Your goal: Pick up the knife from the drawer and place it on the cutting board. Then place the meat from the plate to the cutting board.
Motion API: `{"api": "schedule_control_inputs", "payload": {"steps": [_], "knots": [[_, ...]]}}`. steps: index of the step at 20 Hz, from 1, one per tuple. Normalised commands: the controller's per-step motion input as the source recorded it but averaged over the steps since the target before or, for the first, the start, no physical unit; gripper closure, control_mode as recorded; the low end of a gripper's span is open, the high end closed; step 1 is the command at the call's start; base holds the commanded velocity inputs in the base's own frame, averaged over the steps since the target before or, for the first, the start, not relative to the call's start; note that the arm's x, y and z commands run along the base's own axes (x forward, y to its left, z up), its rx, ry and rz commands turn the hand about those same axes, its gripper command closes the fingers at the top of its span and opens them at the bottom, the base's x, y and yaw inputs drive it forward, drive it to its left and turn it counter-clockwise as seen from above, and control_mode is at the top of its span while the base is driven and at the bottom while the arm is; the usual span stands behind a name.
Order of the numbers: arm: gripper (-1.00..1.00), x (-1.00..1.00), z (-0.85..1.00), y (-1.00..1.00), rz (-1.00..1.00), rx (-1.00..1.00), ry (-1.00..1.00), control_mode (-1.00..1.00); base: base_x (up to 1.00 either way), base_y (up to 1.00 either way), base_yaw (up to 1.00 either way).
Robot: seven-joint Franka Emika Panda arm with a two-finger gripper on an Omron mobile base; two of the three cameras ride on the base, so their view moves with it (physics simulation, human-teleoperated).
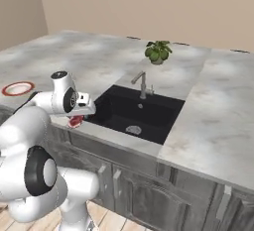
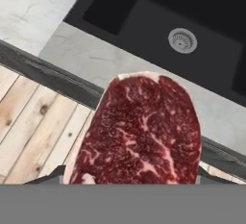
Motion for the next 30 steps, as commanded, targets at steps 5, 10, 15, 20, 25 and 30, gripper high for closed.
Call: {"api": "schedule_control_inputs", "payload": {"steps": [5,10,15,20,25,30], "knots": [[1.0,0.0,0.0,0.0,0.0,0.0,0.0,1.0,-0.29,-1.0,-0.07],[1.0,0.0,0.0,0.0,0.0,0.0,0.0,1.0,-0.03,-1.0,-0.04],[1.0,0.0,0.0,0.0,0.0,0.0,0.0,1.0,0.01,-1.0,-0.01],[1.0,0.0,0.0,0.0,0.0,0.0,0.0,1.0,0.12,-1.0,0.0],[1.0,0.0,0.0,0.0,0.0,0.0,0.0,1.0,0.05,-0.95,0.0],[1.0,0.0,0.0,0.0,0.0,0.0,0.0,1.0,0.17,-0.87,-0.01]]}}
